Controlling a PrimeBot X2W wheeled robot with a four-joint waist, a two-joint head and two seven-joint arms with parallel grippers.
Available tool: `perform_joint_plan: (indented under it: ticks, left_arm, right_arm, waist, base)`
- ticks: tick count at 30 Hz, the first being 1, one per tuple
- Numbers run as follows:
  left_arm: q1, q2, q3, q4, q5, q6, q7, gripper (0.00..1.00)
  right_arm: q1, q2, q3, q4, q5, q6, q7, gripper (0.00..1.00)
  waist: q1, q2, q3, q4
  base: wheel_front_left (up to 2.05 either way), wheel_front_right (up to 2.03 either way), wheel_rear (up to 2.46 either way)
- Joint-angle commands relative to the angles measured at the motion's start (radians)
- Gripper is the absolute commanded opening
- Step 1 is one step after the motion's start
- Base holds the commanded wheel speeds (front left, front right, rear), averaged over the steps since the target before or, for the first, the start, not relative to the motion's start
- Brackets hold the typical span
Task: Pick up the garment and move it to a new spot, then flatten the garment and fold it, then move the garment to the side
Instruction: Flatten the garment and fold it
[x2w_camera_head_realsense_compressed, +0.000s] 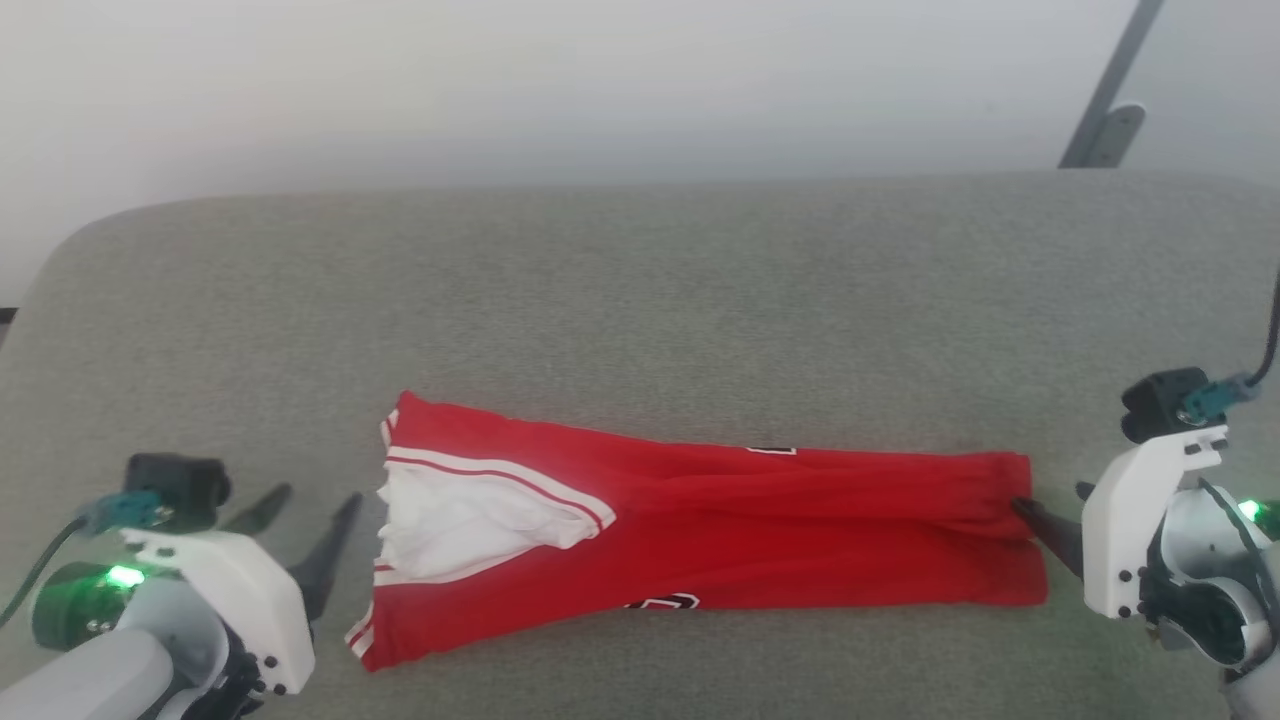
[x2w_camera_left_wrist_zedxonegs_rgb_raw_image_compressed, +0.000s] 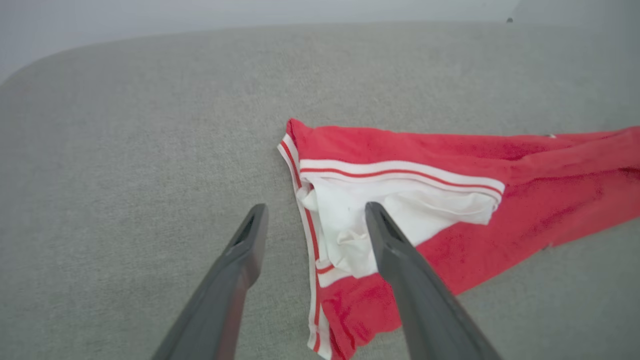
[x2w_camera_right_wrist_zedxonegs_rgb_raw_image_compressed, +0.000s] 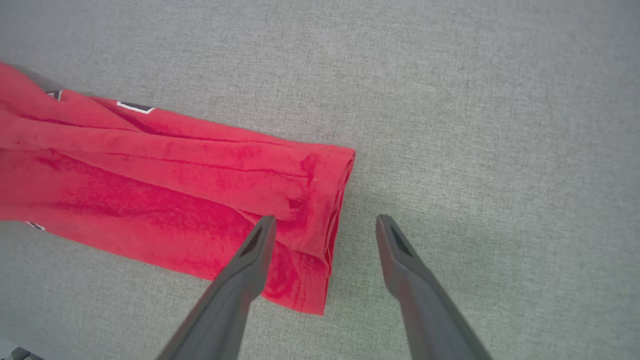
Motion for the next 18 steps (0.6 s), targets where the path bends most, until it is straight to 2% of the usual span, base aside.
perform_joint_plan:
  ticks: [1,4,8,13,18]
  left_arm:
    - [0.029,-0.003,0.018,0.008,0.014,0.007,-0.068,1.00]
    - [0.067,-0.008,0.053,0.025,0.030,0.015,-0.172,1.00]
    - [0.121,-0.031,0.130,0.046,0.073,0.017,-0.214,1.00]
    - [0.238,-0.123,0.376,0.040,0.241,0.008,-0.215,1.00]
    - [0.388,-0.254,0.626,0.016,0.410,-0.047,-0.215,1.00]
  right_arm:
    - [0.011,0.008,-0.013,0.016,0.003,-0.001,0.007,1.00]
    - [0.010,0.012,-0.030,0.056,-0.002,-0.001,0.023,1.00]
    - [-0.001,0.017,-0.048,0.113,0.005,-0.001,0.032,1.00]
    - [-0.019,0.016,-0.046,0.186,0.016,-0.001,0.028,1.00]
    - [-0.053,0.025,-0.028,0.271,0.040,-0.001,0.024,1.00]
  waist:
    - [0.0000,-0.0001,-0.008,0.019]
    - [0.0000,-0.0001,-0.009,0.043]
    - [0.0000,-0.0001,-0.006,0.076]
    - [0.0000,-0.0001,-0.001,0.115]
    - [0.0000,-0.0001,0.007,0.140]
  base:
    - [0.00,0.00,0.00]
    - [0.00,0.00,0.00]
    - [0.00,0.00,0.00]
    - [0.00,0.00,0.00]
    - [0.00,0.00,0.00]
